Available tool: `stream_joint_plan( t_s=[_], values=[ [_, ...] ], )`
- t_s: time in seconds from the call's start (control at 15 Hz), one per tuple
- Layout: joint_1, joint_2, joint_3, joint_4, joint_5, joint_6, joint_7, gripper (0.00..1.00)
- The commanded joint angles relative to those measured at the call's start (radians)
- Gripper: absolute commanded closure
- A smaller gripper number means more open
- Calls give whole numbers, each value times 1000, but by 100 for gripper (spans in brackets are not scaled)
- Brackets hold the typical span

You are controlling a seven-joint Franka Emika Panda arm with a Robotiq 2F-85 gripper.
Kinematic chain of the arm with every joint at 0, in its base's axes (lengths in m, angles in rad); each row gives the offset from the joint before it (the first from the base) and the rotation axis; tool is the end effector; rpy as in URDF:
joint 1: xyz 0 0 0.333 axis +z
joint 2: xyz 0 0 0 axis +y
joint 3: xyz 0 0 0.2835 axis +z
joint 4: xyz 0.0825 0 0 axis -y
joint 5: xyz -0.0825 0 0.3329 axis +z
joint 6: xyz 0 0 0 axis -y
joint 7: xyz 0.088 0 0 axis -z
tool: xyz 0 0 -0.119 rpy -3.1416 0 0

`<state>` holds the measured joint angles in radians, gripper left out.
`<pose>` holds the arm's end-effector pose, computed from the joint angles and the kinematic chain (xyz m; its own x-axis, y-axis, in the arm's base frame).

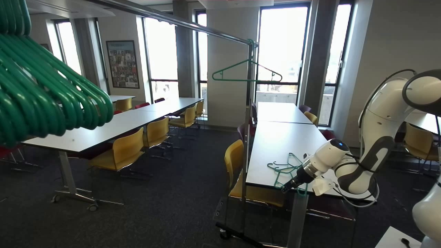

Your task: Put one hanger from the rail on the table.

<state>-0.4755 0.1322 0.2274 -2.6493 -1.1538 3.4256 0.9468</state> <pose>0.4052 0.0100 0.2582 0.8632 -0.0457 0.5028 0.0427 -0.9857 -0.1629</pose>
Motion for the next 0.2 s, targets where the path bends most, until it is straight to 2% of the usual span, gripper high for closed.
stream_joint_plan(
  t_s=[0.0, 0.13],
  values=[
    [3, -2, 4, 1, 0, -2, 15, 0],
    [4, 6, 4, 1, 0, -2, 13, 0]
  ],
)
